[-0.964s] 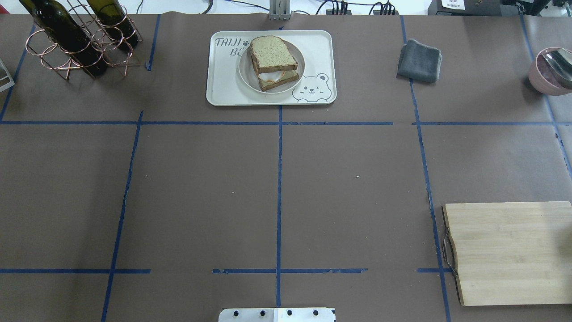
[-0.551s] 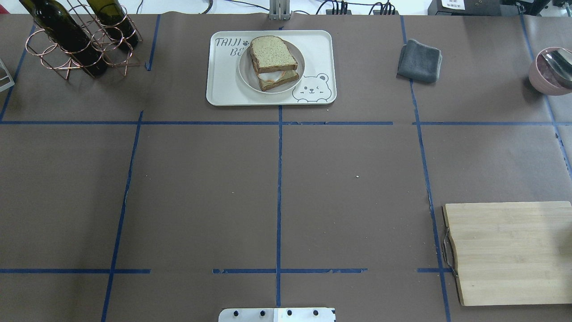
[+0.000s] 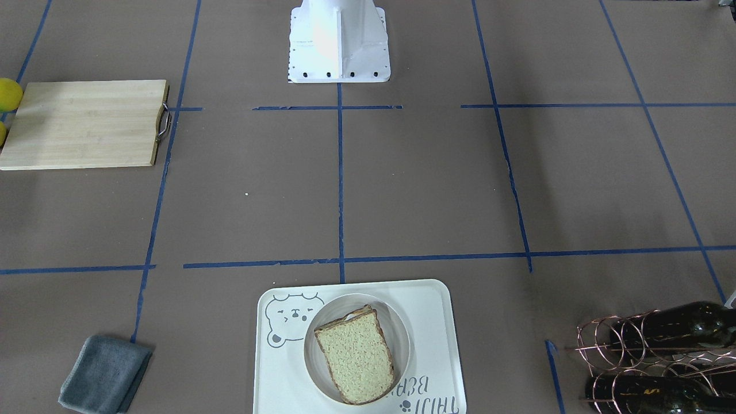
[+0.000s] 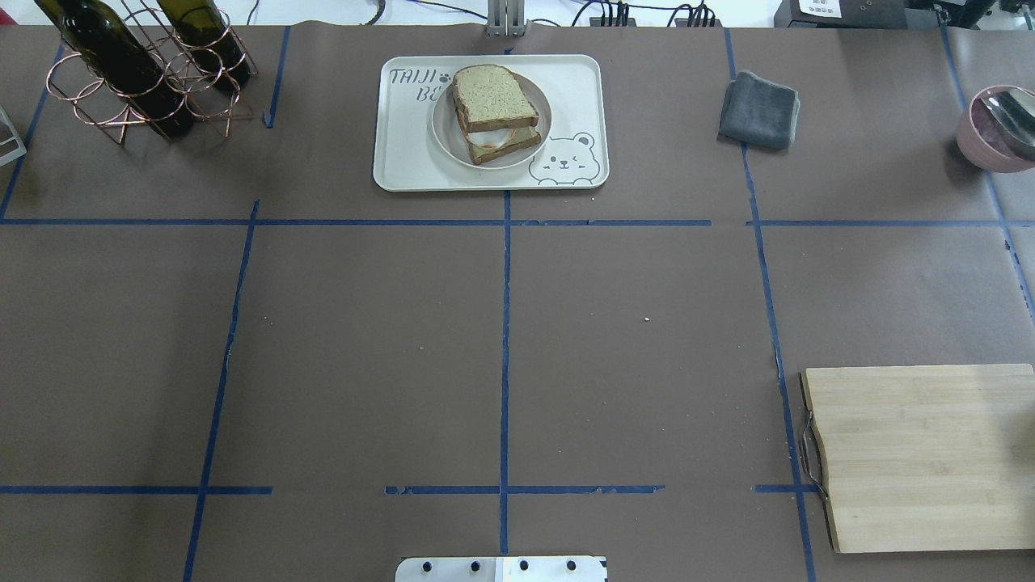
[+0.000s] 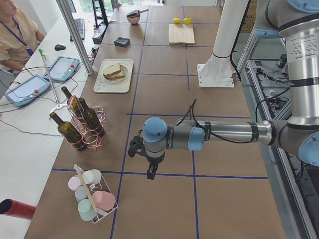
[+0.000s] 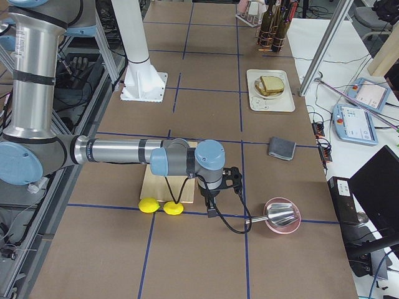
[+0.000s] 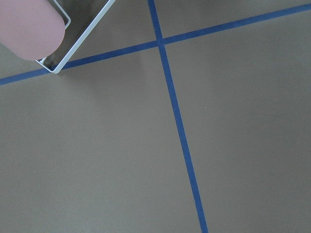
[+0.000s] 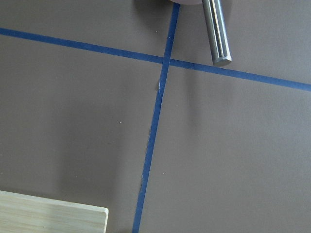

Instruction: Make sandwich and place on tray

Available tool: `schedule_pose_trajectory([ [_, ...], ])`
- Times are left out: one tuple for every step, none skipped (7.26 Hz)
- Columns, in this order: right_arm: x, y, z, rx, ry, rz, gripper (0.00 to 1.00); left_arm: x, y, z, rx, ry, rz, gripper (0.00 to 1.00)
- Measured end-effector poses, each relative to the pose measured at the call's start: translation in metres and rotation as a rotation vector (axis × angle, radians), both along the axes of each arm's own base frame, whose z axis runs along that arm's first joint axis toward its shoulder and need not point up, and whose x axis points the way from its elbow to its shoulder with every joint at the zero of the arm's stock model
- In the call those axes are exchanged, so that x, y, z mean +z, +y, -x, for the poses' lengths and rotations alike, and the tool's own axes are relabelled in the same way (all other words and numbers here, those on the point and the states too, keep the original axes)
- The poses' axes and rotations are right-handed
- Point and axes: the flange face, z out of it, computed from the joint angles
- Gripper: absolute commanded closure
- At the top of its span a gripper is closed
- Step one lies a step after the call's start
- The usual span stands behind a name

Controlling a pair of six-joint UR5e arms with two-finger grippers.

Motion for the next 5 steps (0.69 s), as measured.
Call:
schedule_pose_trajectory([
  [0.0009,0.0008,0.0,0.0,0.0,0.002,0.0,0.0011,0.0002,-0.0001,-0.001,0.001,0.003,0.0],
  [0.0019,0.0016,0.0,0.001,-0.001,0.004,0.0,0.0021,0.0004,-0.0001,-0.002,0.001,0.005,0.0],
  [0.0022,0.0016,0.0,0.002,0.0,0.005,0.0,0.0035,0.0006,0.0,-0.003,0.0,0.009,0.0],
  [0.002,0.001,0.0,0.003,0.0,0.004,0.0,0.0043,0.0007,0.0,-0.003,0.0,0.011,0.0],
  [0.0019,0.0007,-0.0001,0.004,0.001,0.005,0.0,0.004,0.0007,0.0,-0.004,0.0,0.011,0.0],
])
